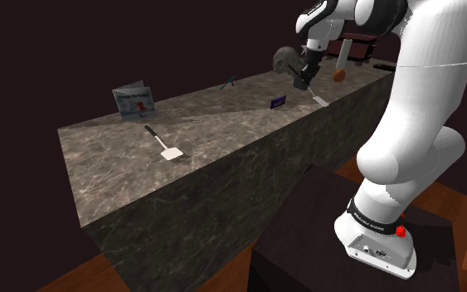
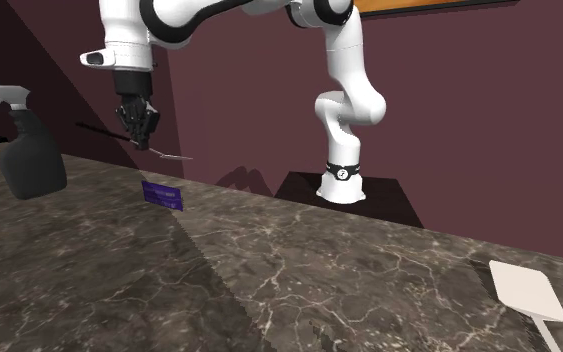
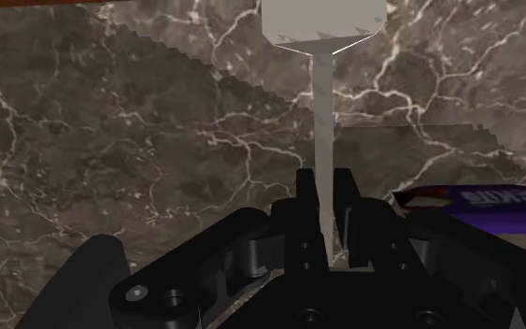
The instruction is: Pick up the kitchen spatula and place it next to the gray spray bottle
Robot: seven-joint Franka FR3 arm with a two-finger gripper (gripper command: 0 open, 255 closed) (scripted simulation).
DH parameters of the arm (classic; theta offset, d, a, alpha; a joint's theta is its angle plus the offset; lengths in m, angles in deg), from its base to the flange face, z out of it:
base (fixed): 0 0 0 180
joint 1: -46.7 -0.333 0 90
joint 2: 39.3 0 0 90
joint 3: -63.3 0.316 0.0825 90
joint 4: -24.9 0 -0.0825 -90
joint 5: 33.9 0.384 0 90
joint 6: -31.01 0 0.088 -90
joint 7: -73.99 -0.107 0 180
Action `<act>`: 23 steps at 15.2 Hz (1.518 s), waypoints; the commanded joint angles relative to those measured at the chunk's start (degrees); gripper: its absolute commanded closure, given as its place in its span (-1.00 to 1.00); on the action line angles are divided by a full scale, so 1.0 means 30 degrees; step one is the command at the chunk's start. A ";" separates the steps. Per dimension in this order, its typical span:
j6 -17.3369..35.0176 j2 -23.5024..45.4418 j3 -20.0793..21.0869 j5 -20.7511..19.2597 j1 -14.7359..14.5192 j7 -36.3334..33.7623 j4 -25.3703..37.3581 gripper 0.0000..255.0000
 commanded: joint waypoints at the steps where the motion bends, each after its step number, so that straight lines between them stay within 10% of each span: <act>1: 0.0455 0.0199 0.0030 0.0097 0.0017 0.0072 -0.0261 1.00; 22: 0.3445 0.1594 0.0308 0.0841 0.0171 0.0644 -0.1957 1.00; 23: 0.3445 0.1594 0.0308 0.0841 0.0171 0.0644 -0.1957 -1.00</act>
